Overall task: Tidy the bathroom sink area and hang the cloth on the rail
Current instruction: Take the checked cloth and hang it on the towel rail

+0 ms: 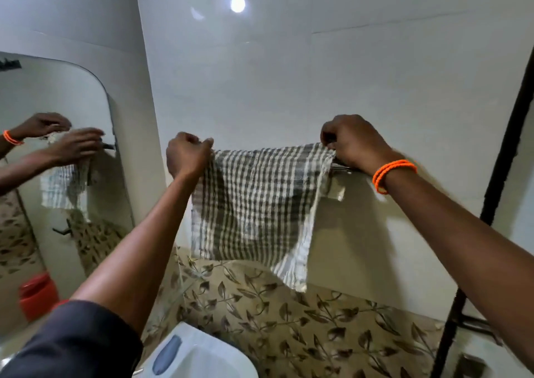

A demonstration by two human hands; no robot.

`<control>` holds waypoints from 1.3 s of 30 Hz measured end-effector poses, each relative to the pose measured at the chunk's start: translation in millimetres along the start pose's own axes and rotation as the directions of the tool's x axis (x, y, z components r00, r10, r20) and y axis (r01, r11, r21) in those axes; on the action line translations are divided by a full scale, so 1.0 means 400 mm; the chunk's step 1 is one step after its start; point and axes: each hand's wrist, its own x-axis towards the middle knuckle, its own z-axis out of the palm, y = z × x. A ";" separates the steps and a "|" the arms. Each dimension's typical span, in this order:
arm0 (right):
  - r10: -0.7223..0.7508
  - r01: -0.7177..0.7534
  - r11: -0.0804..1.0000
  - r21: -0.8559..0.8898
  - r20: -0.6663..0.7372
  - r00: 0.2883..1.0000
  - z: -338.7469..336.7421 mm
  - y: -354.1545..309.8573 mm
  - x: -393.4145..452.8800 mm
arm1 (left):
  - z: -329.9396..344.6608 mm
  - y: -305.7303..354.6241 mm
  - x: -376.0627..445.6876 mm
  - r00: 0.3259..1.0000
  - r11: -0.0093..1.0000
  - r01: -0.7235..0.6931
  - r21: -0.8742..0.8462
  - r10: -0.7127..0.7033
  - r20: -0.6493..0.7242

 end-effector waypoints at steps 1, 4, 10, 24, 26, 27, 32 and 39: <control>0.000 -0.007 0.998 -0.068 -0.099 0.995 0.008 -0.014 -0.010 | 0.002 0.011 -0.011 0.994 0.991 -0.076 0.112 0.084 -0.071; -0.035 0.033 0.999 -0.010 -0.313 0.949 0.035 -0.067 -0.044 | 0.022 0.003 -0.034 0.891 0.883 -0.437 0.172 0.451 -0.055; -0.034 0.030 0.999 -0.041 -0.099 0.995 0.091 -0.080 -0.071 | 0.041 -0.026 -0.044 0.778 0.737 -0.628 0.249 0.604 0.174; 0.025 -0.033 0.997 -0.071 -0.108 0.994 0.064 -0.062 -0.001 | -0.001 -0.078 -0.054 0.871 0.815 -0.491 0.308 0.468 0.151; -0.082 0.061 0.995 -0.080 -0.301 0.950 0.074 -0.115 -0.020 | -0.001 -0.081 -0.068 0.849 0.796 -0.527 0.298 0.510 0.139; -0.131 0.110 0.991 -0.079 -0.353 0.926 0.082 -0.153 -0.028 | 0.001 -0.081 -0.073 0.828 0.769 -0.559 0.310 0.538 0.159; -0.278 0.316 0.947 0.053 -0.356 0.892 0.157 -0.319 -0.072 | 0.012 -0.037 -0.054 0.816 0.742 -0.574 0.348 0.481 0.321; -0.289 0.375 0.860 0.345 -0.278 0.916 0.332 -0.403 -0.129 | -0.037 -0.157 -0.169 0.923 0.880 -0.373 0.294 0.383 0.026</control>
